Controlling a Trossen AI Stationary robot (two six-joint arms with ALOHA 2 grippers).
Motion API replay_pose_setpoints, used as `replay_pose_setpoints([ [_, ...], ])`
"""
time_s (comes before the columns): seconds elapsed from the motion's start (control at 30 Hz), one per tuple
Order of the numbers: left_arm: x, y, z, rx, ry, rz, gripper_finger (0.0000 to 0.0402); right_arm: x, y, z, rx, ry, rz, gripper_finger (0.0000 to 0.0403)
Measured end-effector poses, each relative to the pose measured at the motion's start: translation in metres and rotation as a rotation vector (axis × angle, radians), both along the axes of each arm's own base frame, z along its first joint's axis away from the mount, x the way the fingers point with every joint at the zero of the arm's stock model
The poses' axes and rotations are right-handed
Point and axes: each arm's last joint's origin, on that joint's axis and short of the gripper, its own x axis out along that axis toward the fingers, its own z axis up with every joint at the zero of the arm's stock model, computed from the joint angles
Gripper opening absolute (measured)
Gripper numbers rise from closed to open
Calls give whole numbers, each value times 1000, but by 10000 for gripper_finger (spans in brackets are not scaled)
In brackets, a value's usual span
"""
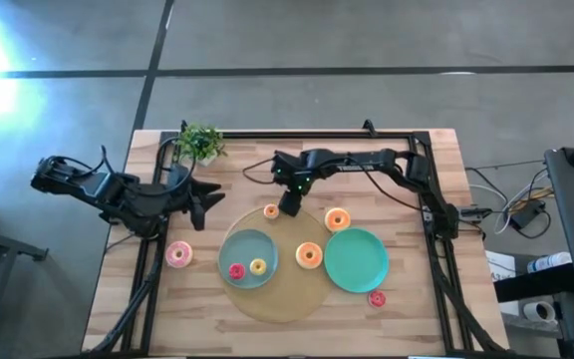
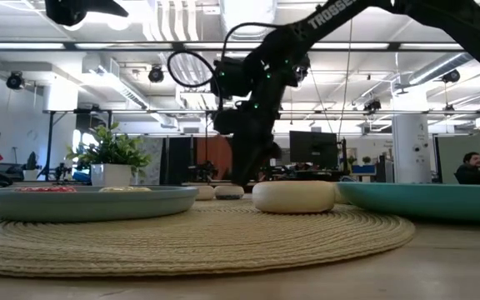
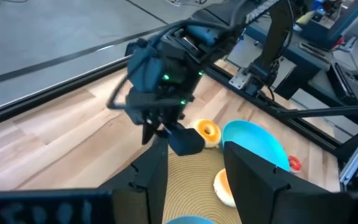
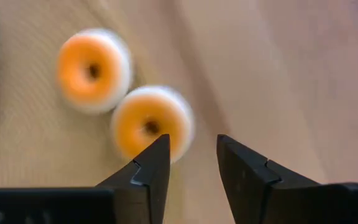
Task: Pick & Place donuts
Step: Put the small blue donut on the blue plate
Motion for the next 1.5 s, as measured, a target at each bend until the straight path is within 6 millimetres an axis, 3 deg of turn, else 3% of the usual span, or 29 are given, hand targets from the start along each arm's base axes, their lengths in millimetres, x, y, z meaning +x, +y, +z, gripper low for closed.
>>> replay_pose_setpoints([
  [0.37, 3, 0, -1, 11, 3, 39, 130, -5, -2, -15, 102, -26, -14, 122],
  [0.7, 3, 0, -1, 5, -5, 54, 130, 2, 0, -9, 128, -88, -35, 122],
  [0.87, 3, 0, -1, 4, -5, 55, 130, 8, 10, -5, 124, -112, 5, 115],
  [1.2, 2, 1, -1, 10, -4, 64, 130, 13, 23, -19, 37, -93, 50, 103],
  [1.33, 2, 1, -1, 10, -3, 65, 130, 13, 22, -19, 3, -97, 50, 84],
  [1.5, 2, 1, -2, 11, -3, 66, 130, 12, 19, -15, -12, -100, 49, 29],
])
